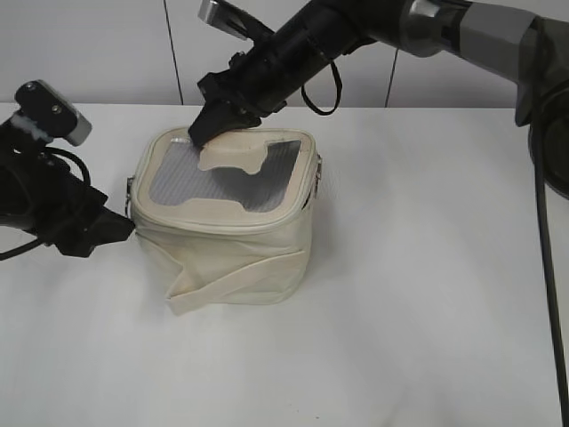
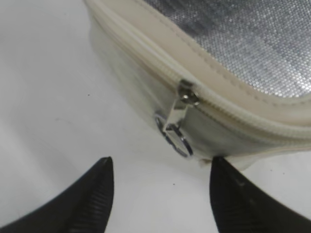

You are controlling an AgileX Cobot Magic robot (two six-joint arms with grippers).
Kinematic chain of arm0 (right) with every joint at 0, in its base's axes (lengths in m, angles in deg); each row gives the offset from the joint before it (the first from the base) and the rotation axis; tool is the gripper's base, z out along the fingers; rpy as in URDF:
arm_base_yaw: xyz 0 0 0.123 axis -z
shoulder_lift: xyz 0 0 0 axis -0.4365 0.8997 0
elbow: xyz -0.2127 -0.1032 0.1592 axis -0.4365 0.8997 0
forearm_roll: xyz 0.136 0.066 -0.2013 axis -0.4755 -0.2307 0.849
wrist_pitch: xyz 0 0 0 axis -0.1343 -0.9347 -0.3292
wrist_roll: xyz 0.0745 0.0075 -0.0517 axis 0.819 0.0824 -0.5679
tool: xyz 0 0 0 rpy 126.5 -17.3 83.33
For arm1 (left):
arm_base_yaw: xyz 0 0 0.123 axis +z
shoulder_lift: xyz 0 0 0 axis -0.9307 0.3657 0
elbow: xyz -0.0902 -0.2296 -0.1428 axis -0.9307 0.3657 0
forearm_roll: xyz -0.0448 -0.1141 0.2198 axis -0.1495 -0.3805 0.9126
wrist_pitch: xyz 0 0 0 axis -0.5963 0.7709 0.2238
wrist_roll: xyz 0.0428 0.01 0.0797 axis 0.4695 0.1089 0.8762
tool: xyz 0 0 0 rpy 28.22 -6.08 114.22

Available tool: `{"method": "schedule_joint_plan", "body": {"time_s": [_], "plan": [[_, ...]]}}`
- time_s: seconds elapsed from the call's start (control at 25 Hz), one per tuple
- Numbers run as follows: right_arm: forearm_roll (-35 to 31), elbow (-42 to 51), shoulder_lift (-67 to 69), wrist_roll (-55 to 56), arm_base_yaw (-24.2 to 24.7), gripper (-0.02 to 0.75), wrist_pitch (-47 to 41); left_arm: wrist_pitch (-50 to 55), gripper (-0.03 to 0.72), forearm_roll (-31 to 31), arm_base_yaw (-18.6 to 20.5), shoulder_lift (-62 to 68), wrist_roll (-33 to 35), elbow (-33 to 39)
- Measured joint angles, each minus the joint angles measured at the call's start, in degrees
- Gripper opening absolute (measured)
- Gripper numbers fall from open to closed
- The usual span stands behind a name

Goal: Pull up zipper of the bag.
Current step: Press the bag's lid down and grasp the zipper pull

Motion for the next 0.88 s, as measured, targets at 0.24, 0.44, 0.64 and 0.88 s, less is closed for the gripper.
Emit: {"method": "schedule_joint_plan", "body": {"time_s": [0.24,0.44,0.64,0.88], "plan": [[0.4,0.0,0.0,-0.1,0.0,0.041,0.5,-1.3,0.468,-2.3,-0.6,2.3,0.2,-0.9],[0.5,0.0,0.0,0.0,0.1,0.041,1.2,-3.3,0.438,-3.9,-0.7,3.1,0.2,-1.7],[0.8,0.0,0.0,0.0,0.1,0.041,1.7,-4.1,0.410,-1.5,-0.7,3.2,0.2,-2.4],[0.9,0.0,0.0,0.1,0.1,0.041,1.7,-6.9,0.405,0.6,-0.7,3.2,0.2,-2.7]]}}
